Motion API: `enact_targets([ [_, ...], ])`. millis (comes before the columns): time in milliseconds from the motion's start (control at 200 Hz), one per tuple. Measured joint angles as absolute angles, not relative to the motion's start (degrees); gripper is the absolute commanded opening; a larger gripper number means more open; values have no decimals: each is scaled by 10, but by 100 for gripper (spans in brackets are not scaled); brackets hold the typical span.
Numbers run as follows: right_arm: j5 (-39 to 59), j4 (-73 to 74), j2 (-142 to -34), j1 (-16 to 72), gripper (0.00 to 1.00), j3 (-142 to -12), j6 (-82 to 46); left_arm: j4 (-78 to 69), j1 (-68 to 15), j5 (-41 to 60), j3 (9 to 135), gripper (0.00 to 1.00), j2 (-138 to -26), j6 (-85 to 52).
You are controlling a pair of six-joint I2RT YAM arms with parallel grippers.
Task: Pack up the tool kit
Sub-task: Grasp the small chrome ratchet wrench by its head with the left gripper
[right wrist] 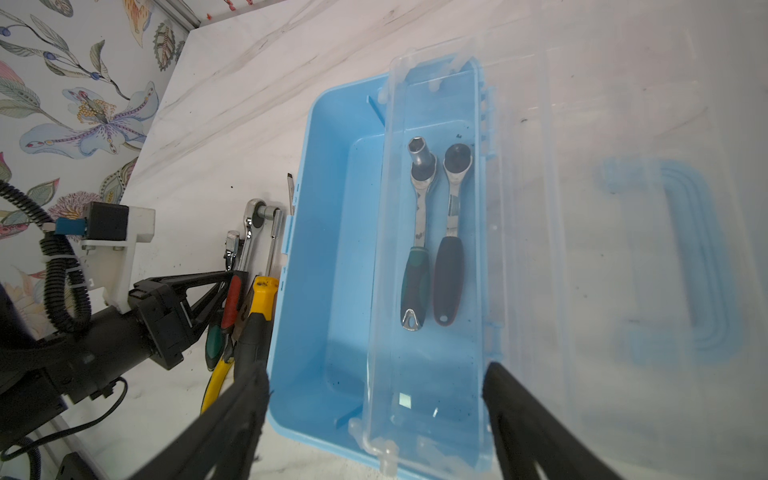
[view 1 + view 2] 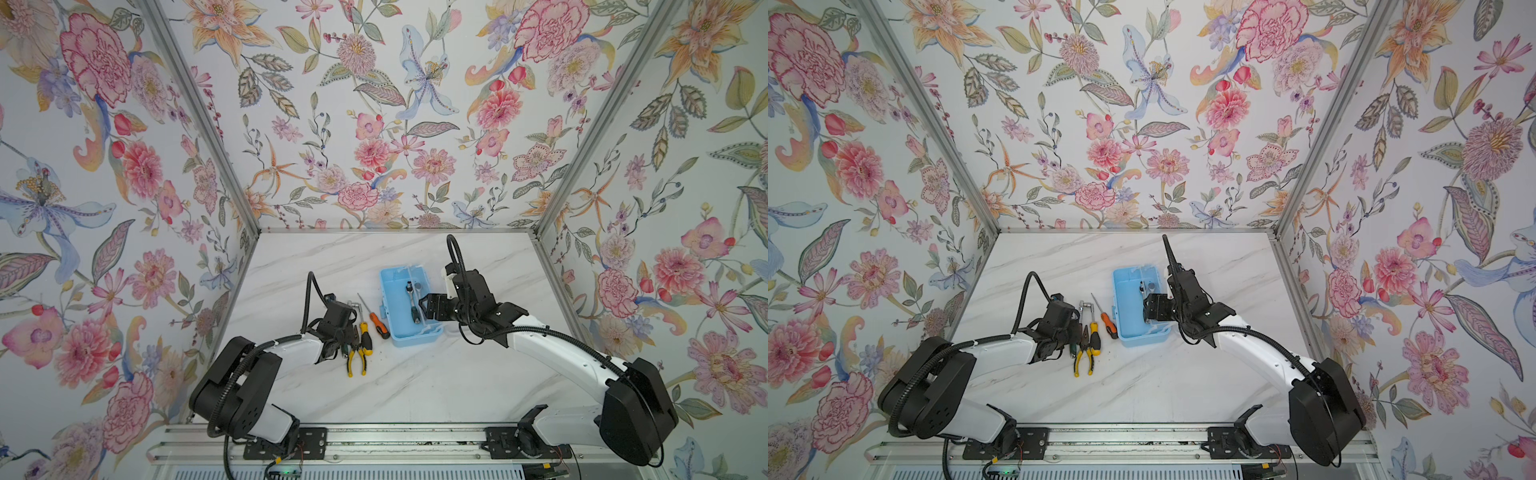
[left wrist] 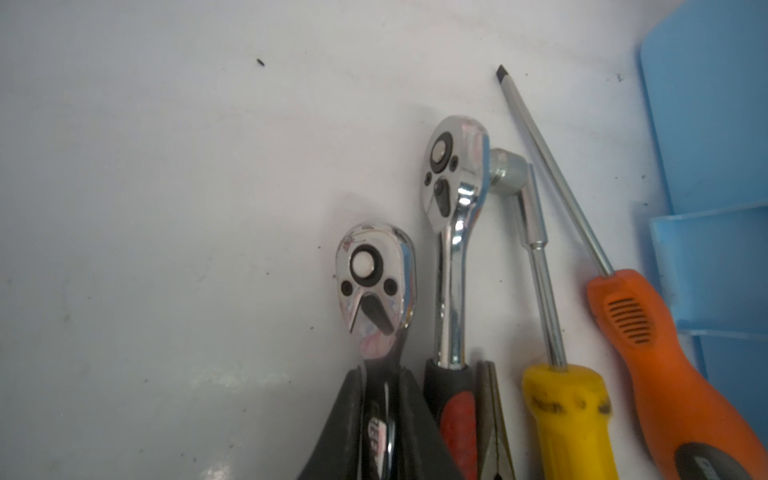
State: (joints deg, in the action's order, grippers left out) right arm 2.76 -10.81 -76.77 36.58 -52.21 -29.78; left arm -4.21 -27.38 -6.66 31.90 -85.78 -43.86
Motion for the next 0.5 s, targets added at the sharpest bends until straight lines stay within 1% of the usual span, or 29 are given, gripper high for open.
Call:
enact_targets([
  [50,28,-108,-769,366,82,-522,-298,-42,-274,-69,319,10,-858,-436],
  [100,28,-108,-771,366,82,-522,-298,-43,-274,-72,319,0,-858,-433],
  [370,32,-106,-773,366,82,-522,-298,-35,-274,-91,319,0,-855,-424],
  [500,36,-105,-773,366,82,-522,-298,6,-274,-96,319,0,-825,-424],
])
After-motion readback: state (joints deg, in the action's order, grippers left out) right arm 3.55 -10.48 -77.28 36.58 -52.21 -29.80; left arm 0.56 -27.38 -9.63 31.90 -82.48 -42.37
